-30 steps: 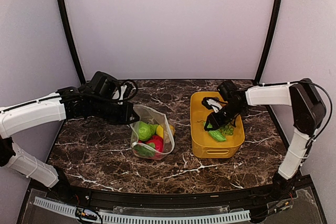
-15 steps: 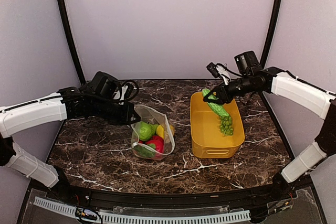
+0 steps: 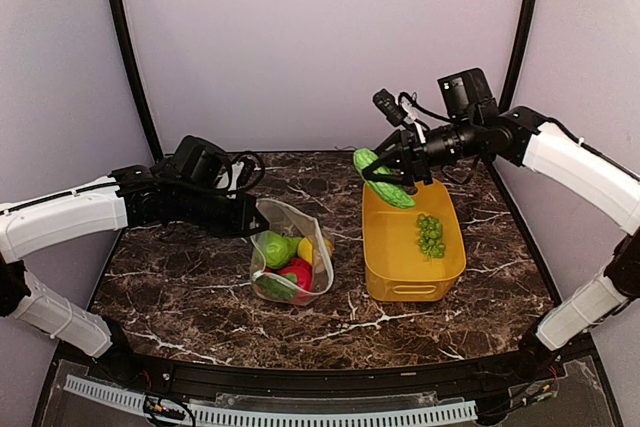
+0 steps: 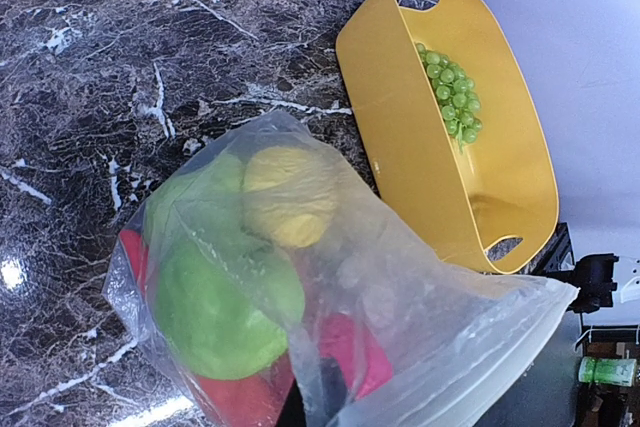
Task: Place the food in the zip-top bag and seal the zipper
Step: Place the fake vegetable in the zipper food storage bag.
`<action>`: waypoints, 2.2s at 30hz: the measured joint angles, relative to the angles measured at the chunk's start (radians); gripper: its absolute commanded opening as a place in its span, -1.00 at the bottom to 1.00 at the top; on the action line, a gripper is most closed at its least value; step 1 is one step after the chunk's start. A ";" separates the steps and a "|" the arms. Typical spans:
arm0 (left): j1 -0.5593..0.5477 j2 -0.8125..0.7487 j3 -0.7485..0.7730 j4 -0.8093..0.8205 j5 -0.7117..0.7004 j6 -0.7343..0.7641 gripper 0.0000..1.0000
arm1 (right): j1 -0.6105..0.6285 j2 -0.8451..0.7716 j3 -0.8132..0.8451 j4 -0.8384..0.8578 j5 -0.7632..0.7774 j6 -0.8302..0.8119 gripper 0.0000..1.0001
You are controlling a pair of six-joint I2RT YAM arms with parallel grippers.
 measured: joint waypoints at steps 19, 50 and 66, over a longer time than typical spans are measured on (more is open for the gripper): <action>0.000 0.016 0.001 0.002 0.004 0.001 -0.99 | 0.353 0.248 0.265 -0.133 -0.008 -0.315 -0.54; 0.000 0.017 0.012 -0.028 -0.004 0.024 -0.99 | 0.411 0.578 0.423 -0.068 -0.026 -0.488 0.19; 0.000 0.017 0.028 -0.046 -0.003 0.044 -0.99 | 0.410 0.331 0.325 -0.206 0.121 -0.532 0.04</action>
